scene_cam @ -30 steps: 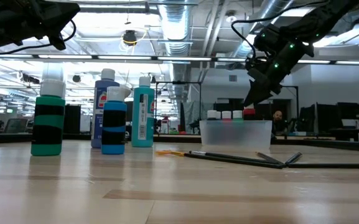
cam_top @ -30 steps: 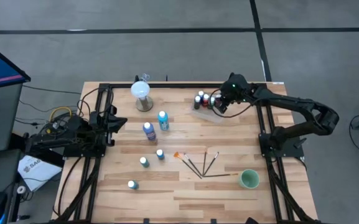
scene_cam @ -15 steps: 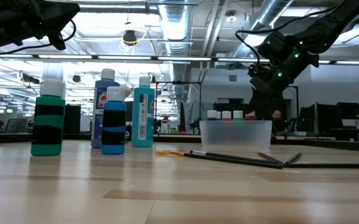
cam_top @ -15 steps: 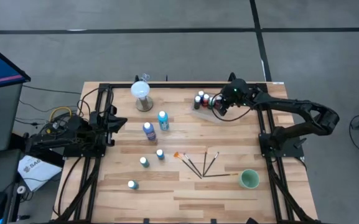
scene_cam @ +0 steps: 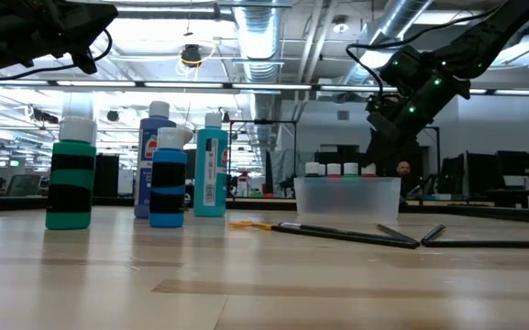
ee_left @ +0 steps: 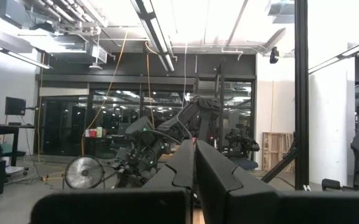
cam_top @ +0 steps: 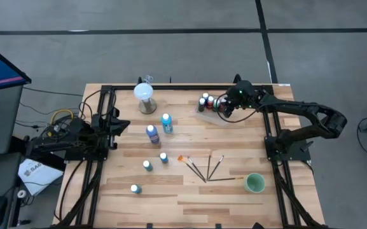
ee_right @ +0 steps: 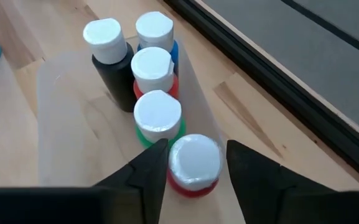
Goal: Pick & Place Paint Supplies
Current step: Put the small dark red paint bottle into the transparent bin, then put the large light blue paint bottle into the transparent bin
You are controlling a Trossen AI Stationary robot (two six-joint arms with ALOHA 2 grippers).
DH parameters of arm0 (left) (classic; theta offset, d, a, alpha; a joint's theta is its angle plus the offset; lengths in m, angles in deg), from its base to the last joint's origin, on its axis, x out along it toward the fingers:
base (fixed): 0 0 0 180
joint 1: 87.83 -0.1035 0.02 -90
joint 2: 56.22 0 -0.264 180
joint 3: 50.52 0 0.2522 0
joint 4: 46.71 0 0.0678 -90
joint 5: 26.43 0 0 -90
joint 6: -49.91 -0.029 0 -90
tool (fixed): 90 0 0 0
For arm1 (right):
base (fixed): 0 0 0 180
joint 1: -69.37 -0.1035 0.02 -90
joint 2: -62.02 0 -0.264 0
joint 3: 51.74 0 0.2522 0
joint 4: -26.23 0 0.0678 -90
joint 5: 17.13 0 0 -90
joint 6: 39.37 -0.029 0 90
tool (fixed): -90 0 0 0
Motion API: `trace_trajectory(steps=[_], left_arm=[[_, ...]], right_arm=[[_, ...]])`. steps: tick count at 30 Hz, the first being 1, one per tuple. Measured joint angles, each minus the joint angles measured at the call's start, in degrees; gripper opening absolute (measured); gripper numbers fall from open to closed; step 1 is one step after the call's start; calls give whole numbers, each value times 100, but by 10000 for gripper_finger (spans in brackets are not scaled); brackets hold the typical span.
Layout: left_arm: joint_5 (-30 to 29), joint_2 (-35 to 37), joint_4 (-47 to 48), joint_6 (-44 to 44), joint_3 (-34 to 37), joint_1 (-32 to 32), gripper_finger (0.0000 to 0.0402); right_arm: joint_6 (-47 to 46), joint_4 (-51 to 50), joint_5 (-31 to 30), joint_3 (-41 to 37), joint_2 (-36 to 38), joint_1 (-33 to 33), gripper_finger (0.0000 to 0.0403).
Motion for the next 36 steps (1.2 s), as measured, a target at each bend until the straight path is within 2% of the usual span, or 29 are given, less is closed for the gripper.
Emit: trace_trajectory(steps=[7, 16, 20, 24, 27, 36], left_arm=[[-1, 0, 1, 1, 1, -2, 2], [0, 0, 0, 1, -1, 0, 2], [0, 0, 0, -1, 1, 0, 2], [0, 0, 1, 1, 1, 0, 2], [0, 0, 1, -1, 1, -1, 2], [-2, 0, 0, -1, 1, 0, 2]], right_arm=[[4, 1, 0, 0, 0, 0, 173], [-31, -48, 128, 196, 357, 0, 239], [-96, -45, 277, 429, 660, -83, 248], [-145, 22, 405, 735, 820, -478, 248], [-49, 150, 413, 1015, 651, -974, 249], [555, 1022, 417, 2043, -727, -2286, 251]])
